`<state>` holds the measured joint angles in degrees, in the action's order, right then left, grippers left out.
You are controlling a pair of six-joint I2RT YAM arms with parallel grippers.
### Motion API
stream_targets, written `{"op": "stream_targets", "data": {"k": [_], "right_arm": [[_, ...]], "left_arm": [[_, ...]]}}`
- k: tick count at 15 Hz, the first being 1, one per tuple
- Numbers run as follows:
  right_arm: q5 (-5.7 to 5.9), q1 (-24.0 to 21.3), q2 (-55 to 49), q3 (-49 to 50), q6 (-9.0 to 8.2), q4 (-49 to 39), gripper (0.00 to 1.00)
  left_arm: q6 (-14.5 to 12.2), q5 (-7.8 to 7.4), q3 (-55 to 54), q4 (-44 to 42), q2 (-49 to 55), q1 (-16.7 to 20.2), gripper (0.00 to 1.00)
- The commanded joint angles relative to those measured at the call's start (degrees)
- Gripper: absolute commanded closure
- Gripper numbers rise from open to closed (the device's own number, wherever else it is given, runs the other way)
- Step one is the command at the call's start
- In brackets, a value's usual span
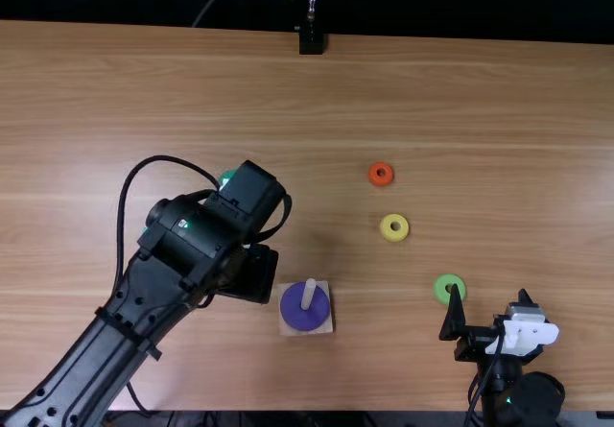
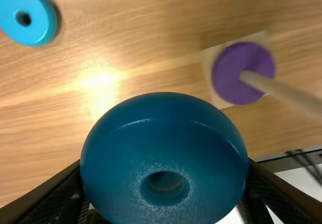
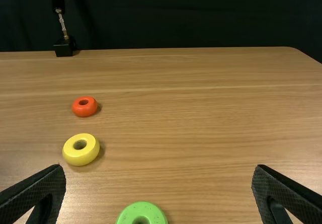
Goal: Build the Hanoi tower: stack the rings onto the peg from bottom to top in this color order: purple, dark blue, light blue, dark green, light green, yellow, orange.
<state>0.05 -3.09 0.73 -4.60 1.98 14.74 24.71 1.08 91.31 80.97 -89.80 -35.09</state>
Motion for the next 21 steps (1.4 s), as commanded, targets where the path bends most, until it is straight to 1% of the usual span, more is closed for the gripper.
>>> {"op": "stream_targets", "data": {"k": [1, 5, 7, 12, 14, 16, 21], "right_arm": [[1.63, 0.5, -0.7, 3.6, -0.29, 3.5, 0.00], [1.63, 0.5, -0.7, 3.6, -0.29, 3.5, 0.00], [1.63, 0.5, -0.7, 3.6, -0.29, 3.5, 0.00], [1.63, 0.5, -0.7, 3.6, -0.29, 3.5, 0.00], [1.63, 0.5, -0.7, 3.6, -0.29, 3.5, 0.00], [1.63, 0.5, -0.7, 3.6, -0.29, 3.5, 0.00], [1.63, 0.5, -0.7, 3.6, -0.29, 3.5, 0.00]], "left_arm": [[3.1, 0.08, 2.7, 0.2, -1.0, -1.6, 0.97], [6.3, 0.18, 7.4, 0.2, -4.5, -6.0, 0.97], [7.0, 0.18, 8.6, 0.2, -5.4, -7.6, 0.97], [10.3, 0.18, 11.2, 0.2, -6.8, -11.1, 0.97], [10.6, 0.18, 11.3, 0.2, -9.3, -12.1, 0.97], [10.6, 0.08, 11.3, 0.1, -9.5, -13.5, 0.97], [10.6, 0.08, 11.8, -0.3, -10.7, -14.0, 0.97]]}}
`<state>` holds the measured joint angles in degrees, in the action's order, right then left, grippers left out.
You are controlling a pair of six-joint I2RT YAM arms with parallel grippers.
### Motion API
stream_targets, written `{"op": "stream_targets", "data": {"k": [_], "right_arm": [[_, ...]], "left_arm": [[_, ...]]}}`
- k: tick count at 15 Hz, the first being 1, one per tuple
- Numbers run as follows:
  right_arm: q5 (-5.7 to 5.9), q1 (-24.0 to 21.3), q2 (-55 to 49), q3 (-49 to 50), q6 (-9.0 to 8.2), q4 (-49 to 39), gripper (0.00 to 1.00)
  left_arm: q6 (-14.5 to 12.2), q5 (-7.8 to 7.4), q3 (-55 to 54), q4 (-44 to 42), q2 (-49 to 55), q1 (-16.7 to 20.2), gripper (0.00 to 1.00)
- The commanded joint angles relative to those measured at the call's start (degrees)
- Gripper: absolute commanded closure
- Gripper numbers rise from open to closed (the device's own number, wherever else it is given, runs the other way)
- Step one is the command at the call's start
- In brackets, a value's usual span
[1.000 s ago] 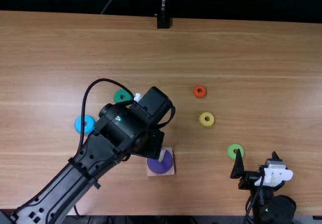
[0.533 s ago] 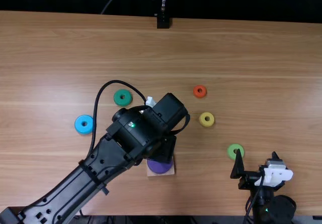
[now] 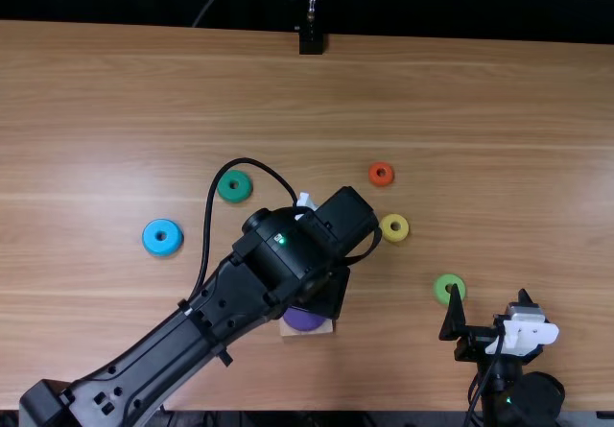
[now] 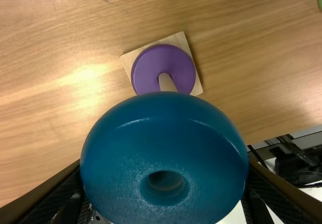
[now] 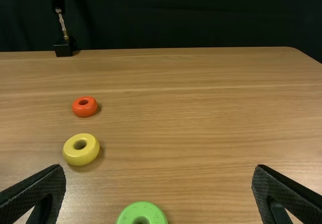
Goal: Build the Hanoi tower: stack the rings onto the peg from bottom to top in this color order: purple, dark blue, light blue, dark green, light green, yellow, orange.
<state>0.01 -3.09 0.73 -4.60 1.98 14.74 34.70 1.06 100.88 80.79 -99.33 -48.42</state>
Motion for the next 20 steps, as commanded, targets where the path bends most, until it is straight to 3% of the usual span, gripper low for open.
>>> {"op": "stream_targets", "data": {"k": [1, 10, 11, 12, 13, 14, 20], "right_arm": [[1.68, 0.5, -0.7, 3.6, -0.29, 3.5, 0.00], [1.78, 0.5, -0.7, 3.6, -0.29, 3.5, 0.00], [1.68, 0.5, -0.7, 3.6, -0.29, 3.5, 0.00], [1.68, 0.5, -0.7, 3.6, -0.29, 3.5, 0.00], [1.78, 0.5, -0.7, 3.6, -0.29, 3.5, 0.00], [1.68, 0.5, -0.7, 3.6, -0.29, 3.5, 0.00], [1.68, 0.5, -0.7, 3.6, -0.29, 3.5, 0.00]], "left_arm": [[0.7, 0.10, 2.5, -0.2, -1.3, -0.8, 0.97], [0.7, 0.63, 4.2, 0.4, -3.3, -2.1, 0.94], [0.6, 0.73, 4.1, 0.4, -3.3, -2.1, 0.83], [0.5, 0.63, 4.0, 0.4, -3.3, -2.1, 0.57], [0.4, 0.42, 4.0, 0.4, -3.2, -2.0, 0.22], [0.4, 0.21, 3.9, 0.3, -3.2, -1.9, 0.00], [0.0, 0.42, 4.1, -0.2, -2.7, -1.4, 0.00]]}}
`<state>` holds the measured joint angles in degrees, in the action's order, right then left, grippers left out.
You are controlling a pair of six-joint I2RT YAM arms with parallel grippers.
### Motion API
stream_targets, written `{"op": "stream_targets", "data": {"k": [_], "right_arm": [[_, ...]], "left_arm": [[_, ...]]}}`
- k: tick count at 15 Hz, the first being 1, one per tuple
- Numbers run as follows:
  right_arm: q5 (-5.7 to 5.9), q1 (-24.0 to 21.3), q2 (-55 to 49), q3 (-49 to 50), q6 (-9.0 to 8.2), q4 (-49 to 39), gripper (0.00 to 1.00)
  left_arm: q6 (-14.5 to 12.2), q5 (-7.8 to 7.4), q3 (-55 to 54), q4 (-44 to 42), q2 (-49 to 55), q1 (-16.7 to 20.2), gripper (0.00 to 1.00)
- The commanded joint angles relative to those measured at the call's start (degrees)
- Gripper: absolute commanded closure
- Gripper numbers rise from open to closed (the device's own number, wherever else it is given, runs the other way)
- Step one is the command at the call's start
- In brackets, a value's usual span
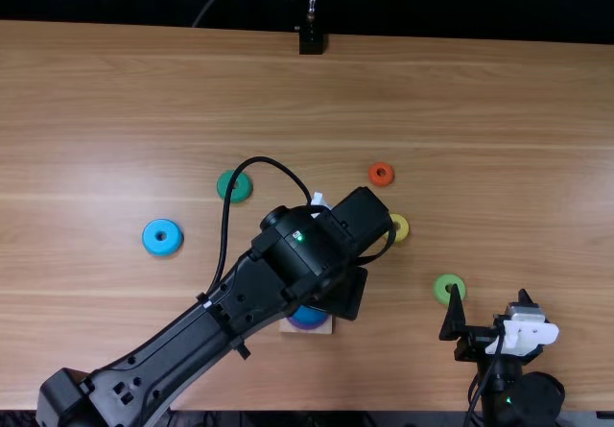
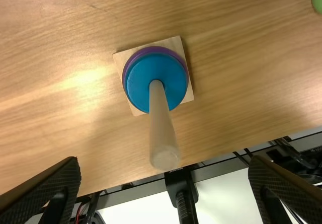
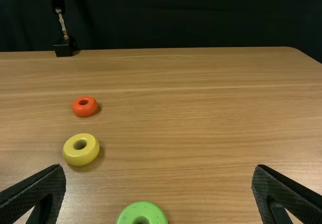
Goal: Build the Hanoi tower: stack the rings onto the peg from bottom to top in this color order: purple, dark blue, light blue, dark green, light green, yellow, orange.
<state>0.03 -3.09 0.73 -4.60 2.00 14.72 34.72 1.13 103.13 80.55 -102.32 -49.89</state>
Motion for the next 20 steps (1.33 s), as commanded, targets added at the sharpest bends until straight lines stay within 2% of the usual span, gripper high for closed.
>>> {"op": "stream_targets", "data": {"k": [1, 2, 5, 7, 8, 12, 16, 18, 20], "right_arm": [[1.76, 0.5, -0.7, 3.6, -0.31, 3.5, 0.00], [1.65, 0.5, -0.7, 3.6, -0.31, 3.5, 0.00], [1.76, 0.5, -0.7, 3.6, -0.31, 3.5, 0.00], [1.76, 0.5, -0.7, 3.6, -0.31, 3.5, 0.00], [1.65, 0.5, -0.7, 3.6, -0.31, 3.5, 0.00], [1.76, 0.5, -0.7, 3.6, -0.31, 3.5, 0.00], [1.65, 0.5, -0.7, 3.6, -0.31, 3.5, 0.00], [1.65, 0.5, -0.7, 3.6, -0.31, 3.5, 0.00], [1.76, 0.5, -0.7, 3.6, -0.31, 3.5, 0.00]], "left_arm": [[-0.1, 0.88, 2.1, -0.4, 0.3, 0.1, 0.00], [-0.1, 0.88, 2.4, -0.5, 0.3, 0.8, 0.00], [-0.8, 0.77, 5.0, -0.5, 0.3, 6.7, 0.00], [-4.3, 0.77, 5.8, -0.8, 0.1, 9.9, 0.00], [-6.7, 0.88, 6.5, -0.8, -0.1, 12.2, 0.00], [-13.0, 0.46, 6.0, -0.7, -0.9, 21.5, 0.00], [-24.1, 0.98, 5.7, -0.6, -6.2, 30.2, 0.00], [-26.0, 0.98, 5.1, -0.1, -9.6, 32.9, 0.00], [-26.1, 1.09, 3.6, -0.6, -11.6, 34.8, 0.00]]}}
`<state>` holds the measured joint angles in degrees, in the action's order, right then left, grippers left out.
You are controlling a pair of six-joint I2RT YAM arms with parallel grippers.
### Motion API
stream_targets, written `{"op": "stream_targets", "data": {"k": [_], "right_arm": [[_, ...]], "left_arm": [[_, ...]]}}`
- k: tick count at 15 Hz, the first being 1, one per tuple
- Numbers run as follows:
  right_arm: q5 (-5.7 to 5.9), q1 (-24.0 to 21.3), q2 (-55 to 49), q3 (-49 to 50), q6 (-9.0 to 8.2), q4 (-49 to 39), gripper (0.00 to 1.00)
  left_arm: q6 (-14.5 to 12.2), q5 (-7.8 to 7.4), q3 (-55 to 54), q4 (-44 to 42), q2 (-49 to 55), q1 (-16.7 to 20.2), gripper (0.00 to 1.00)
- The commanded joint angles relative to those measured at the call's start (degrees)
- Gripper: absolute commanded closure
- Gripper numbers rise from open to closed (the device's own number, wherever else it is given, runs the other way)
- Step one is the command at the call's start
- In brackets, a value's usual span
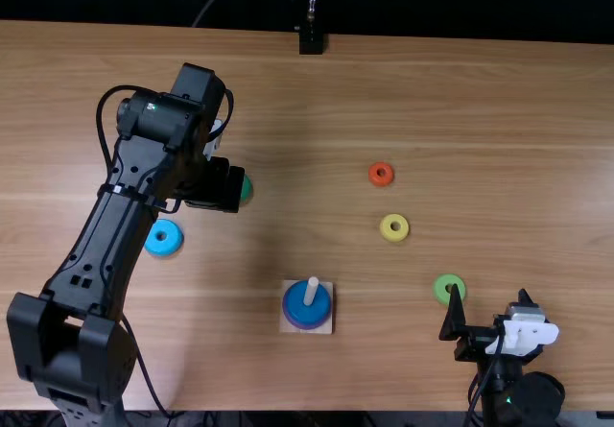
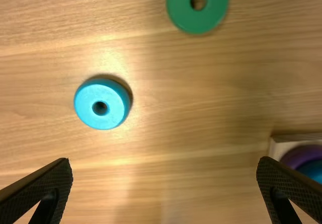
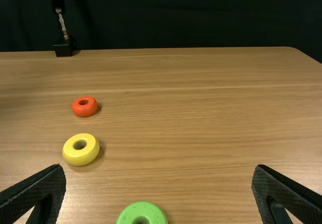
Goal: Build the Hanoi tower: stack the rings onto the peg from bottom to top in this color order: purple, dark blue, light blue, dark green, light green, yellow, orange.
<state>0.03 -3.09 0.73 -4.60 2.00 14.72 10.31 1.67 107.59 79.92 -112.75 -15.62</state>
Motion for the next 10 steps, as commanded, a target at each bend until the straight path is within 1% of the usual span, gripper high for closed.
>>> {"op": "stream_targets", "data": {"k": [1, 3, 5, 6, 8, 10], "right_arm": [[1.65, 0.5, -0.7, 3.6, -0.31, 3.5, 0.00], [1.76, 0.5, -0.7, 3.6, -0.31, 3.5, 0.00], [1.76, 0.5, -0.7, 3.6, -0.31, 3.5, 0.00], [1.76, 0.5, -0.7, 3.6, -0.31, 3.5, 0.00], [1.65, 0.5, -0.7, 3.6, -0.31, 3.5, 0.00], [1.65, 0.5, -0.7, 3.6, -0.31, 3.5, 0.00]], "left_arm": [[-1.7, 0.75, -1.4, 0.0, -2.5, 1.2, 0.00], [-2.3, 0.86, -3.4, 0.0, -4.1, 3.1, 0.00], [-6.4, 1.07, -6.2, -0.4, -4.1, 3.8, 0.00], [-7.8, 1.18, -7.7, -2.7, -4.1, 3.9, 0.00], [-8.2, 1.07, -13.2, -12.1, -3.6, 4.6, 0.00], [-8.2, 0.54, -19.9, -21.0, -2.9, 4.8, 0.00]]}}
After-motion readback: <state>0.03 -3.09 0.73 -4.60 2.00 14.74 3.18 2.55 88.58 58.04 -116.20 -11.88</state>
